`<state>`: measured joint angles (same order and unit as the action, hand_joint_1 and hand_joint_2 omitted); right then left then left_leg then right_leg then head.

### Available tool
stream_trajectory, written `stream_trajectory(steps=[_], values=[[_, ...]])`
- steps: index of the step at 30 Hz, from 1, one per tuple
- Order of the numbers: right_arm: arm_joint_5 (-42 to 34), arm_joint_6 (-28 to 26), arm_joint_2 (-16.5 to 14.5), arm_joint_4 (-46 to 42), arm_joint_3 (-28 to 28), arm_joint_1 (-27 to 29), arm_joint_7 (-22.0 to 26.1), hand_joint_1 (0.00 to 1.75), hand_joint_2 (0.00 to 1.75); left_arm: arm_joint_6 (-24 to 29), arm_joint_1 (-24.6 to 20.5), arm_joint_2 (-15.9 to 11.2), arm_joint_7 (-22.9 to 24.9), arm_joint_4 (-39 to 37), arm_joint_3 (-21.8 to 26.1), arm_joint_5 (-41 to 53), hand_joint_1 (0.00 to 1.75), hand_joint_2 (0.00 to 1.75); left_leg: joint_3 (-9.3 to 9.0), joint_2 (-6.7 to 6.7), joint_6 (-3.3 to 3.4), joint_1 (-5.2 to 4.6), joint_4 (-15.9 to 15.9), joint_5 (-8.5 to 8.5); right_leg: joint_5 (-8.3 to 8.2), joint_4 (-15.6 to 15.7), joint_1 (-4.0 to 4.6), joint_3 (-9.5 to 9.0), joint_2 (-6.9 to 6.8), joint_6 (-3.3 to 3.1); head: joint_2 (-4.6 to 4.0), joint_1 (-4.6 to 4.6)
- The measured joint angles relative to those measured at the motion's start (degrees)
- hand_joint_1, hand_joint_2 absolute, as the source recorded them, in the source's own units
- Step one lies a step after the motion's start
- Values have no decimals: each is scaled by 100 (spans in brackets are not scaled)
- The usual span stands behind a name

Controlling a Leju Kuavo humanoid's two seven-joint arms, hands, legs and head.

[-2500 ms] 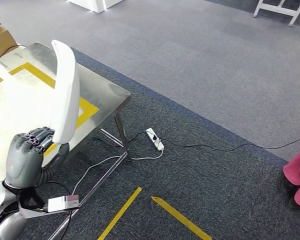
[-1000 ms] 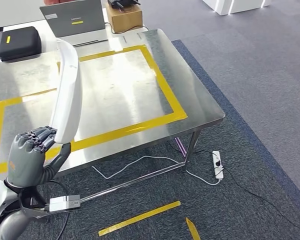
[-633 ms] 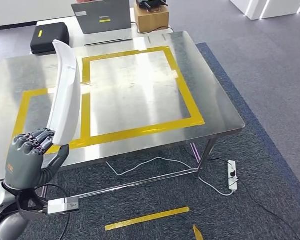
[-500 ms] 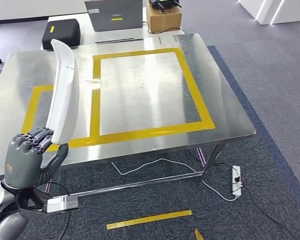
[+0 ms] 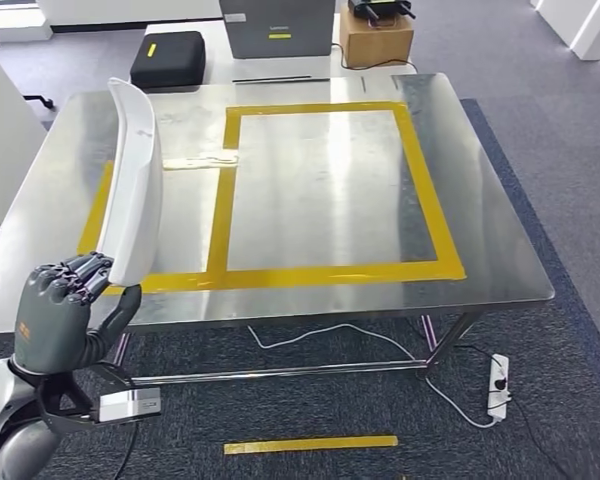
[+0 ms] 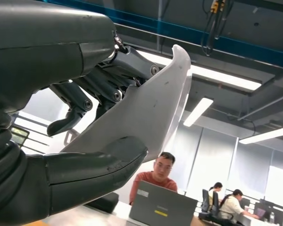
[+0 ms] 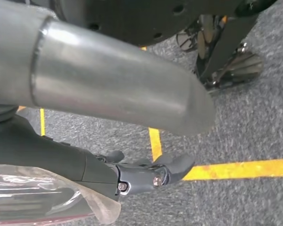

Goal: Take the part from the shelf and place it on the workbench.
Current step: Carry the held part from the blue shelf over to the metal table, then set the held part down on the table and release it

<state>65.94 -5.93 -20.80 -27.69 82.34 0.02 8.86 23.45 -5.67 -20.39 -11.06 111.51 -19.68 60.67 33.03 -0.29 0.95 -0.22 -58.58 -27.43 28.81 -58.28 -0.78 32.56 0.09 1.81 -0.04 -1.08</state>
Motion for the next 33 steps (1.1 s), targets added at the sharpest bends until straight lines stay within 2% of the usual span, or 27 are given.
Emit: stream_trajectory(steps=[2,5,8,13,15,22,28,33], values=[[-1,1,-1,0,0,9,-5,0,0,1,-1,-2,0,0,1,0,175,175,-12,1,56,-3,13,9,-11,2,2,6,7,-4,0,0],[-2,1,-1,0,-1,7,-5,0,0,0,-4,-2,0,0,1,0,175,175,-43,4,61,-1,56,12,5,2,14,-4,14,-33,0,-1],[0,1,-1,0,-5,3,-5,0,0,-9,-8,-1,0,0,1,4,175,175,-57,3,35,4,80,21,20,0,24,-11,10,-65,0,0],[1,1,1,0,-31,4,-8,0,0,-43,-30,1,0,0,-8,28,175,175,-57,4,-73,13,91,22,28,-7,30,-10,9,-78,0,2],[1,1,1,0,-46,4,-9,0,0,-45,-33,2,0,0,-9,35,175,175,-56,4,-94,13,91,19,29,-8,29,-11,8,-80,0,2],[2,3,1,0,-83,5,-44,0,0,-50,-50,2,4,-3,-26,161,175,175,-54,3,-99,-3,87,16,27,7,12,-24,6,-77,0,4],[71,-102,-1,80,-207,1,-154,0,0,54,-89,1,280,-134,-103,1108,175,175,-54,3,-86,-9,77,8,23,17,9,-31,4,-71,0,4],[121,-171,-1,201,-317,-25,-189,0,0,-1,-318,1,474,-501,-179,1346,175,175,-54,3,-85,-9,74,7,22,17,9,-35,1,-69,0,4]])
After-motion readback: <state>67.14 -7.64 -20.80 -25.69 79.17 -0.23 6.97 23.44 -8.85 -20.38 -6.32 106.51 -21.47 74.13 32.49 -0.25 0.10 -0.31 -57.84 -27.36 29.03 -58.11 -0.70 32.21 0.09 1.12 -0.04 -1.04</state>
